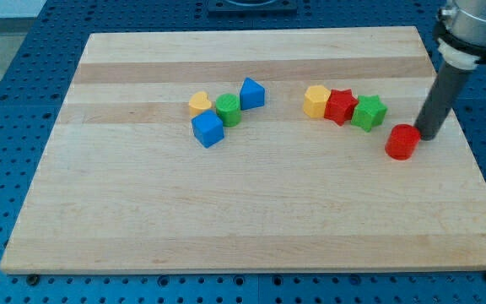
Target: Push the red circle towards the blue cube
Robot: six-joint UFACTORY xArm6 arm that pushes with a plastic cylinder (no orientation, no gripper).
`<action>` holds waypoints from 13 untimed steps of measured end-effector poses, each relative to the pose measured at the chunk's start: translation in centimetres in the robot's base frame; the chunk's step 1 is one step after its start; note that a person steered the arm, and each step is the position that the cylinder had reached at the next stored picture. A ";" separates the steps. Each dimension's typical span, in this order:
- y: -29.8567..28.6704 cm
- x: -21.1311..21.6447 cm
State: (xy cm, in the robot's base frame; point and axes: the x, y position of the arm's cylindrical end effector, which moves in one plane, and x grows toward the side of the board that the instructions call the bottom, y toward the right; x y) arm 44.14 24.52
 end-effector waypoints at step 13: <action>-15.4 -1.4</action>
State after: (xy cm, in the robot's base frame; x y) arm 42.75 9.10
